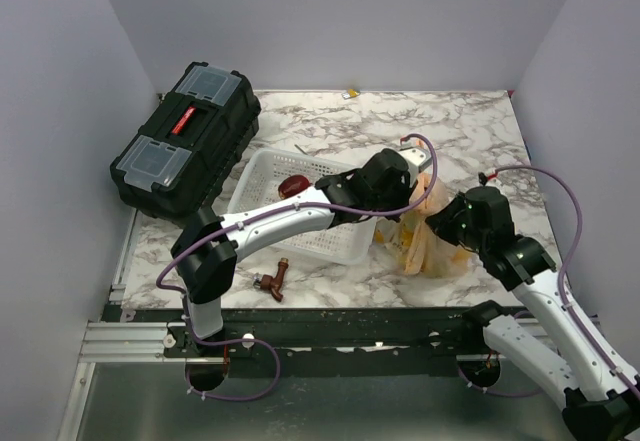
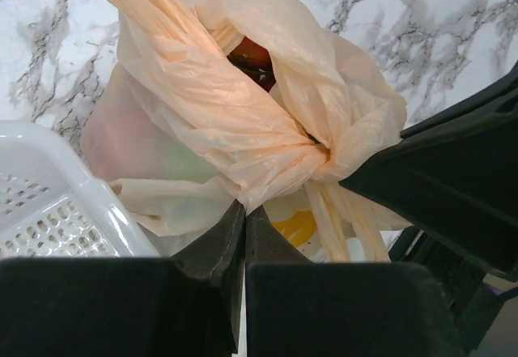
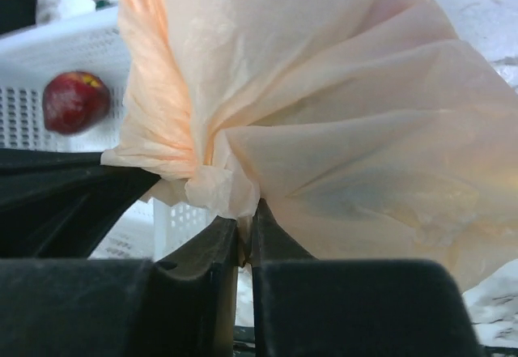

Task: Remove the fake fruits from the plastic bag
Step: Untie the plastic bag at the center of the board.

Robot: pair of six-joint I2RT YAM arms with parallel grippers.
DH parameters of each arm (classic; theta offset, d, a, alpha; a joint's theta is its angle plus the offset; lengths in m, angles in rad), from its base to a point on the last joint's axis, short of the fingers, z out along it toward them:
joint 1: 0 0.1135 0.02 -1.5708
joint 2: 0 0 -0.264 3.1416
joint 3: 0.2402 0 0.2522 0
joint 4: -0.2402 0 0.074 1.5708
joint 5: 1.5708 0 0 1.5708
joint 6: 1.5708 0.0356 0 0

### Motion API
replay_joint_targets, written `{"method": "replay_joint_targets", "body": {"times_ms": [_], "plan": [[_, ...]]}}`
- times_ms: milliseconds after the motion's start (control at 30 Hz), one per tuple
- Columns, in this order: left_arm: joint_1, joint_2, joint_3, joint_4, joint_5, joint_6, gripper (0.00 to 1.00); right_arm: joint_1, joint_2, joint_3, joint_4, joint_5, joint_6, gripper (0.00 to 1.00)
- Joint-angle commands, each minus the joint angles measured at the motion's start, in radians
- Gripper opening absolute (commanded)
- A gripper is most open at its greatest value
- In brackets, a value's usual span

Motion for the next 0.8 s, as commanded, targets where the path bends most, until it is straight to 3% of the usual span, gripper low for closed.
{"method": "replay_joint_targets", "body": {"times_ms": [0,267,533,667,767], "plan": [[0.011,-0.005,0.026,-0.049,-0.151,-0.027,0.0,0.002,-0.026,-0.021,-0.052,0.206,0.107,0.03],[0.048,-0.038,-0.048,-0.04,-0.203,-0.032,0.0,0.003,-0.11,-0.001,-0.163,0.357,0.212,0.01],[0.061,-0.076,-0.01,-0.039,0.154,0.036,0.01,0.002,-0.142,-0.024,-0.066,0.215,0.102,0.01],[0.052,-0.091,0.009,-0.033,0.142,0.042,0.27,0.002,-0.13,-0.024,-0.058,0.193,0.089,0.01],[0.03,-0.095,0.03,-0.039,0.078,0.082,0.39,0.003,-0.127,-0.026,-0.056,0.185,0.087,0.01]]}}
